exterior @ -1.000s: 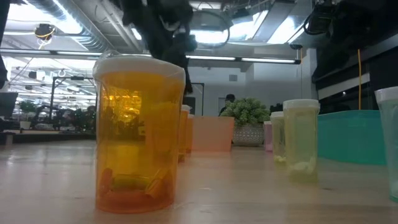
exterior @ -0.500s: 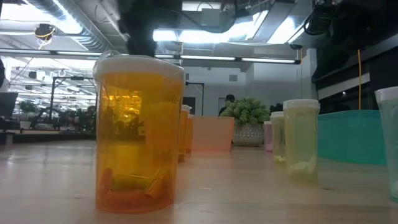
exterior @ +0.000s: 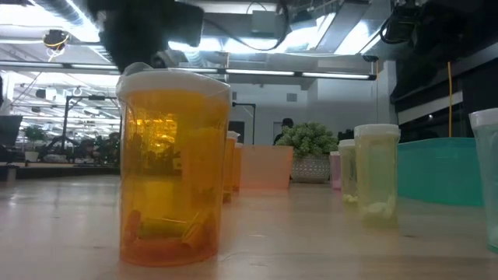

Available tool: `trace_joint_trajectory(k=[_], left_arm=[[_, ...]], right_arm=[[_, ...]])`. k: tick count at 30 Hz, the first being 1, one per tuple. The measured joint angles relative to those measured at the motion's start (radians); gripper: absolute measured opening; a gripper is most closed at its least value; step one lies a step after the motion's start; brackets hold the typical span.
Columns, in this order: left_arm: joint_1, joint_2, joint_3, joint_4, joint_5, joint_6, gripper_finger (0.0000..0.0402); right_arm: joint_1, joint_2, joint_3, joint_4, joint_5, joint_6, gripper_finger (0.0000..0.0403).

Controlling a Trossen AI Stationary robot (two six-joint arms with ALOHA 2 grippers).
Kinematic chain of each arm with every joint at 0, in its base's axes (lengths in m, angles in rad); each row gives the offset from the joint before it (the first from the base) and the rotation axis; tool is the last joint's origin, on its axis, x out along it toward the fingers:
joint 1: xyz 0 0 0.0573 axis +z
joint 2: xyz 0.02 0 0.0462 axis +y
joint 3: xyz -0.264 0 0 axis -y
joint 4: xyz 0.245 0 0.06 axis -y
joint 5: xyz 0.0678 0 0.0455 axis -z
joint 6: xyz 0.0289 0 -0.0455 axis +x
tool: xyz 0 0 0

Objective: Pick and place medicine bottles into bin by pill shape (circle, oval)
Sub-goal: Put the orange pill bottle into the orange bin

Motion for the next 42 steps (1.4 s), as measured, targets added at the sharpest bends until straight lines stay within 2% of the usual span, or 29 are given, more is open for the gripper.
trace_joint_trajectory(k=[4, 13, 22, 28, 37, 42], left_arm=[[0.0, 0.0, -0.076, 0.092, 0.006, 0.058, 0.0244], [-0.03, 0.0, -0.215, 0.502, 0.034, 0.203, 0.0243], [-0.046, 0.085, -0.219, 0.557, 0.026, 0.224, 0.0243], [-0.045, 0.125, -0.217, 0.724, 0.025, 0.308, 0.0243], [-0.044, 0.203, -0.219, 0.861, 0.026, 0.356, 0.0243], [-0.044, 0.205, -0.219, 0.922, 0.007, 0.416, 0.0243]], right_arm=[[0.0, 0.0, 0.0, 0.0, 0.0, 0.0, 0.0281], [0.0, 0.0, 0.0, 0.0, 0.0, 0.0, 0.0281], [0.0, 0.0, 0.0, 0.001, 0.0, 0.0, 0.0281], [0.0, 0.0, 0.0, 0.003, 0.0, 0.001, 0.0281], [0.0, 0.0, 0.0, 0.002, 0.0, -0.001, 0.0281], [0.0, 0.0, 0.0, 0.001, 0.0, -0.001, 0.0281]])
